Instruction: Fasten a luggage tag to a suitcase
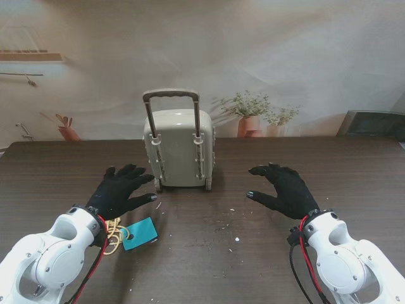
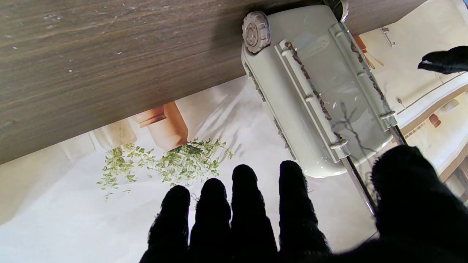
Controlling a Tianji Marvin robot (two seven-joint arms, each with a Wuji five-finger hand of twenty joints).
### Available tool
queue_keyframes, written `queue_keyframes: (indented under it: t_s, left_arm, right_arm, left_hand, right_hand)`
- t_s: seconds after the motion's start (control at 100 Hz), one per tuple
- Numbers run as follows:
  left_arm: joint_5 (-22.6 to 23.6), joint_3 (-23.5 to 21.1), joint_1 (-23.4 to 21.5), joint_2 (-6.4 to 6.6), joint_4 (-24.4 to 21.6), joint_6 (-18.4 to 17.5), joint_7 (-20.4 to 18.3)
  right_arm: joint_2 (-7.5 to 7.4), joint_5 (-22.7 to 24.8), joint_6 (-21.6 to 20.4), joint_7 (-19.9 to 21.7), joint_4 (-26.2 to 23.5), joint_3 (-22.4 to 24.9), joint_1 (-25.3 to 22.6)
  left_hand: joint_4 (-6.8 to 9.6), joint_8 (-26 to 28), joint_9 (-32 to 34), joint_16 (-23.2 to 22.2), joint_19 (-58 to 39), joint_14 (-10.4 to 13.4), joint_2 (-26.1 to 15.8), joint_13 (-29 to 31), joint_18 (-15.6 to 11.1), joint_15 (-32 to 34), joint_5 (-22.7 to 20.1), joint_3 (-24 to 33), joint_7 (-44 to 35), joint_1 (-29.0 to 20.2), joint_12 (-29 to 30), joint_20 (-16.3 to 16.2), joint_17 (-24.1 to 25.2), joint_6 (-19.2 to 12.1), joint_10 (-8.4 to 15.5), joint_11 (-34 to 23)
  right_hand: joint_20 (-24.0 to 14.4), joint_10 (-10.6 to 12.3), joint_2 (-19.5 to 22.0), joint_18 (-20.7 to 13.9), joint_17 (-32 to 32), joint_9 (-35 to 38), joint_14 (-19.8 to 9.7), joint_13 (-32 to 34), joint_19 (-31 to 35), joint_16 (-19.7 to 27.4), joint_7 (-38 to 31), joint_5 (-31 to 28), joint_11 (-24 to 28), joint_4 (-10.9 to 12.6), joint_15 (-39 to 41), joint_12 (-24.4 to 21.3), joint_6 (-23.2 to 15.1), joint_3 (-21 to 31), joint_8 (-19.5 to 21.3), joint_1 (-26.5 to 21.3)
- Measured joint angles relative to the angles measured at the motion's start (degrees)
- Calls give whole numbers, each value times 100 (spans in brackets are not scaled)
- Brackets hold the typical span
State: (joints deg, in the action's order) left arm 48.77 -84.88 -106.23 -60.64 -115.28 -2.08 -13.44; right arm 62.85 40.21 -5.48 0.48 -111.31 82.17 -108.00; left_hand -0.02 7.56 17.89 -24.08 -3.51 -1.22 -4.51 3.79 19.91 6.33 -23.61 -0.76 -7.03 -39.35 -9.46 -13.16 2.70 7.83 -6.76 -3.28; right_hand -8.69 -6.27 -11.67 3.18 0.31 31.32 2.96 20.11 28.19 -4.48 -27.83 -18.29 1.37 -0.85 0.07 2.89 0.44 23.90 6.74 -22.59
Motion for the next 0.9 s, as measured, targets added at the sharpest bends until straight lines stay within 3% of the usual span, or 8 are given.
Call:
queue_keyframes:
  t_s: [0.15,0.27,0.33,0.38,0.47,0.54,0.71,0.9]
  left_arm:
    - [418,-165,-124,-3,-44,432,26]
    - [818,-157,-100,-6,-20,910,116]
    - [975,-127,-30,-6,37,1121,118]
    - [1144,-87,59,-6,95,1280,39]
    - [1498,3,258,13,181,1497,-411]
    - [1668,136,426,45,320,1576,-537]
    - [1981,526,847,108,752,1720,-868]
    - [2214,736,1120,130,1191,1720,-1031]
  right_arm:
    - [0,-50,0,3,-14,-2,-4]
    - [0,-83,-2,3,-37,-1,-7]
    - [1,-101,-6,3,-55,1,-8]
    - [1,-116,-10,4,-70,3,-10]
    - [1,-139,-22,19,-105,9,-21]
    - [3,-150,-34,19,-137,21,-38]
    - [9,-187,-49,-8,-211,83,-105]
    - [16,-233,-64,-58,-258,123,-157]
  left_hand:
    - [57,81,379,-1,-308,-307,190,391,60,372,-364,0,-152,1,-82,-422,-509,-1,-143,-141]
    - [148,448,993,33,-901,-745,563,1082,322,1199,-844,0,-529,-5,-482,-1100,-1242,1,-393,-486]
    - [225,673,1337,233,-1556,-914,706,1486,335,1665,-1136,-1,-760,-5,-759,-1528,-1631,1,-467,-751]
    - [235,894,1628,240,-2722,-1064,889,1832,335,2073,-1298,-1,-928,-5,-1031,-1822,-1690,1,-527,-1039]
    - [285,1109,2071,240,-4659,-1164,1169,2475,336,2406,-1566,37,-1296,-7,-1346,-1779,-1822,1,-556,-1381]
    - [344,1197,2354,240,-5388,-1168,1311,2990,336,2542,-1741,37,-1440,-7,-1546,-1767,-2087,-4,-602,-1684]
    - [406,1497,2915,240,-6242,-1123,1469,3982,336,2766,-1964,111,-2215,28,-1897,-1884,-2877,-24,-606,-2220]
    - [468,1811,3118,241,-6664,-1034,1692,4410,336,2947,-1962,333,-3079,16,-2144,-1898,-3235,-29,-601,-2574]
  right_hand:
    - [9,0,0,0,1,0,2,1,61,0,0,-2,0,0,0,0,0,0,0,0]
    - [12,0,0,0,2,0,5,62,72,0,0,-4,0,0,2,0,1,0,0,0]
    - [15,0,0,0,2,0,5,62,73,0,0,-4,0,0,2,0,1,0,0,0]
    - [20,0,0,0,2,0,5,62,75,0,0,-5,0,0,2,0,2,0,0,0]
    - [66,0,0,0,2,0,6,62,125,0,0,-5,0,0,2,0,2,0,0,0]
    - [73,0,0,0,2,0,6,62,126,0,0,-5,0,0,2,0,3,0,0,0]
    - [79,0,-1,0,2,1,8,62,138,0,0,-6,0,0,2,0,4,0,0,0]
    - [83,0,-8,0,2,122,20,70,150,0,-1,-147,0,0,2,0,9,0,0,0]
